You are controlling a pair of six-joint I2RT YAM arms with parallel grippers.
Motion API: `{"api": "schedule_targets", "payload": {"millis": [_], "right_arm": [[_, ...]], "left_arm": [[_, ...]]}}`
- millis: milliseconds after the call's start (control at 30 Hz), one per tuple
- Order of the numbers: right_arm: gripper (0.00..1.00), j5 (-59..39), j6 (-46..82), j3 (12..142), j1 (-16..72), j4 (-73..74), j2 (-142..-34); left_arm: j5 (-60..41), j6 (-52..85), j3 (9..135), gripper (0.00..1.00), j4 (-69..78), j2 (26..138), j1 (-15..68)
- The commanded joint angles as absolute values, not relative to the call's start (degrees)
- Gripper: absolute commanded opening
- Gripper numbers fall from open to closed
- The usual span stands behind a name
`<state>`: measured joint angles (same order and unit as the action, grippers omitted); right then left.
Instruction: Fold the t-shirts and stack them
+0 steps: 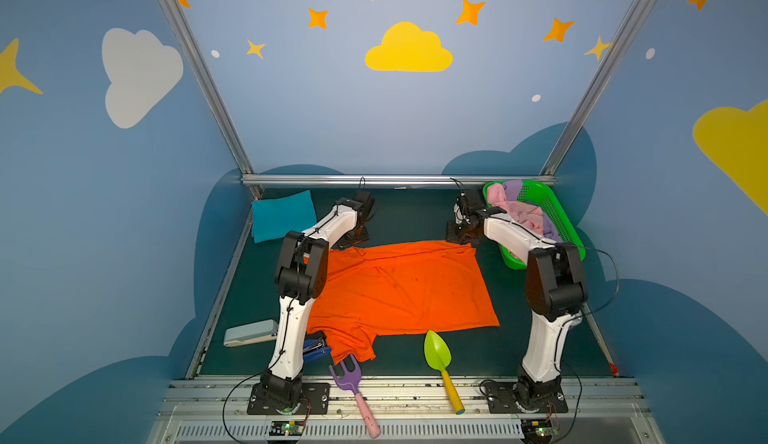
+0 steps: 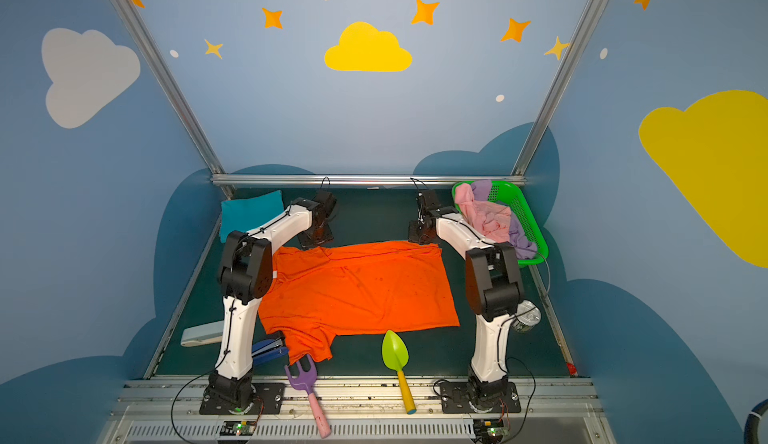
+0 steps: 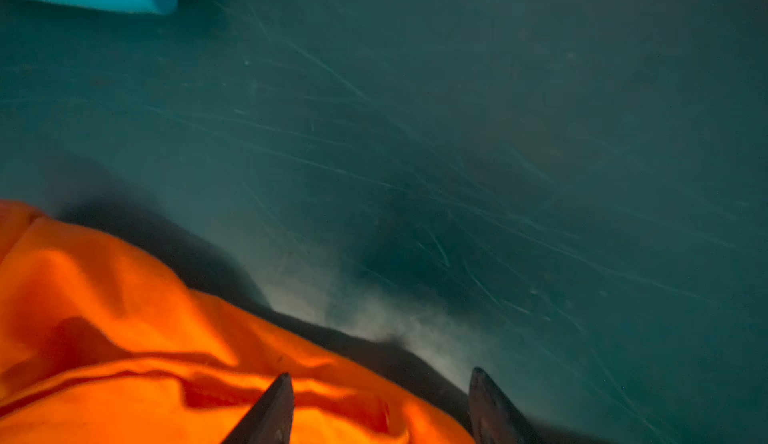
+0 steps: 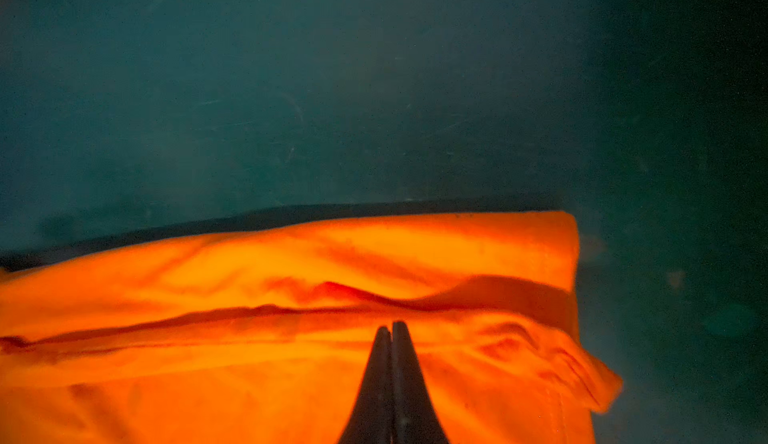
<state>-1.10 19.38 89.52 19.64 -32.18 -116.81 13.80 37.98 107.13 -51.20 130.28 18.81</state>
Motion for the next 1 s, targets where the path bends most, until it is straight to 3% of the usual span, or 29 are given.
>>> {"api": "schedule_targets", "payload": {"millis": [0, 133, 167, 300, 433, 967], "right_arm": [[0.0, -4.01, 20.39, 94.02, 20.51, -35.67, -120.13], [0.0, -5.43, 20.81, 96.63, 21.69, -36.53, -123.96], [0.0, -5.37, 20.67, 96.76, 22.07, -36.85, -124.38], [0.0, -3.34, 20.22, 94.18, 23.5, -37.75, -123.65], [0.0, -2.12, 20.67, 87.54, 23.91, -36.45, -120.03], [0.0, -1.56, 23.69, 69.01, 24.95, -36.32, -108.18]], "left_arm": [[16.11, 37.12, 109.34, 0.68, -55.63, 131.0, 18.43], [16.25, 36.88, 109.51, 0.64, -56.04, 131.9, 18.43], [16.26, 36.87, 109.54, 0.6, -56.19, 132.0, 18.44], [15.9, 37.06, 108.92, 0.22, -56.47, 131.54, 18.48], [15.17, 37.04, 106.45, 0.06, -55.77, 128.96, 18.93], [15.93, 40.29, 88.4, 0.04, -53.72, 112.41, 23.02]]}}
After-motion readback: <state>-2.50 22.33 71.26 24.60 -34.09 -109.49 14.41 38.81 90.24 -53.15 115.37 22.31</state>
